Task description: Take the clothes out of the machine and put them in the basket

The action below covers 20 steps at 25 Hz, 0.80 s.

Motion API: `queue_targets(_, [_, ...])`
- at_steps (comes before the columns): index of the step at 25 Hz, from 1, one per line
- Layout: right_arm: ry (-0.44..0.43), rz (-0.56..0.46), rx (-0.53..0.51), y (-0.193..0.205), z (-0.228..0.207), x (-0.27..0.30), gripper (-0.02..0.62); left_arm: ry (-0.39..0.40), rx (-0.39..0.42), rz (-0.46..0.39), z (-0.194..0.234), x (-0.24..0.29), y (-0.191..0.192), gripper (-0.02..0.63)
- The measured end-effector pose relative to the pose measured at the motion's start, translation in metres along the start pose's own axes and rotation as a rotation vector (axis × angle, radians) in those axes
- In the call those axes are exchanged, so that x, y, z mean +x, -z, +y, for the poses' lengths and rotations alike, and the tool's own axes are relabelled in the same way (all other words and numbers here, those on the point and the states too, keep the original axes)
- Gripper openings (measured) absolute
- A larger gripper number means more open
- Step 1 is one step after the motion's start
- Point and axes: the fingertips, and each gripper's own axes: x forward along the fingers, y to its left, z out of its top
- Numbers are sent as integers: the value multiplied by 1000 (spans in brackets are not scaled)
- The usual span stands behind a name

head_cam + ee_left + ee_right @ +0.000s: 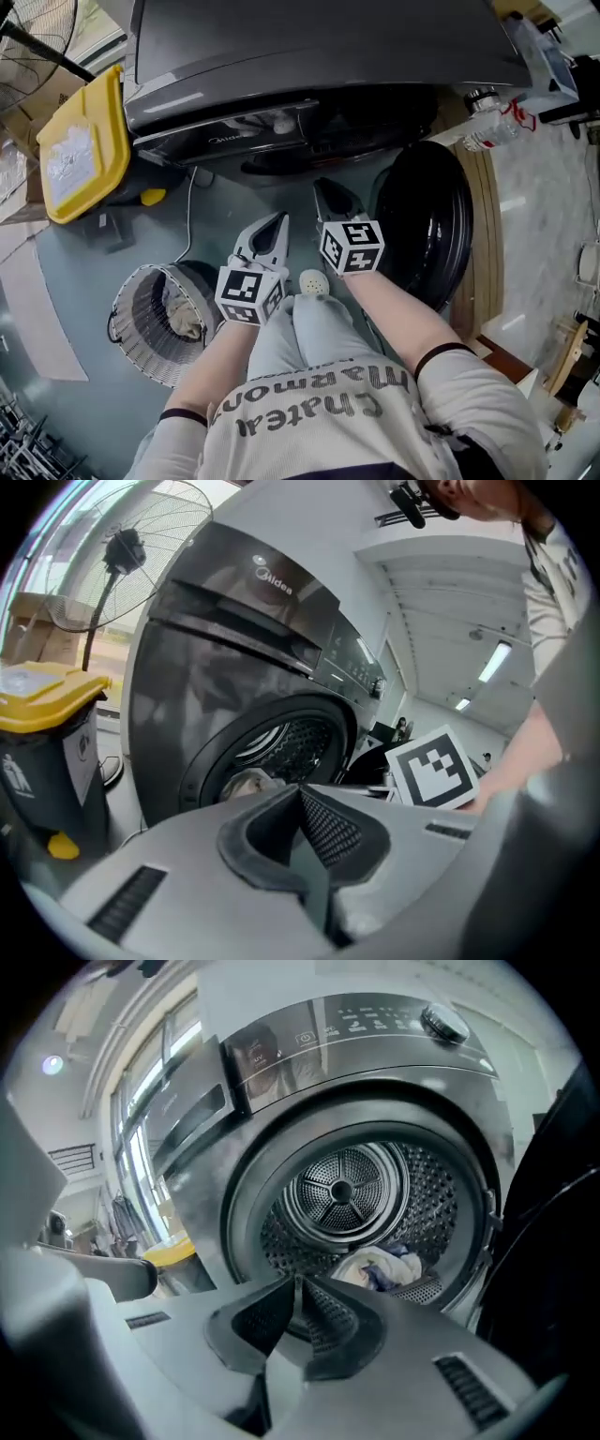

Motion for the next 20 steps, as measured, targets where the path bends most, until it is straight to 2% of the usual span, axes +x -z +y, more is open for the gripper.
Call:
queue_targets(4, [37,-146,-29,4,-17,34,51,89,59,-70,15,29,16,8])
queue_targets(7, [53,-191,-17,11,-34,59,51,126,66,-103,30,44,29,8])
queue_targets(12, [78,-220,-92,9,-61,95,49,185,99,-141,46,72,48,8])
queue_targets(18, [10,-192,-248,32,-84,150,54,259,154,-204,46,112,77,8])
queue_targets(19, [1,-183,-262,37,-88,157,64,268,160,-216,47,116,83,8])
queue_targets(20, [-6,-172,-270,42,-93,165,111,272,166,-226,49,119,88,8])
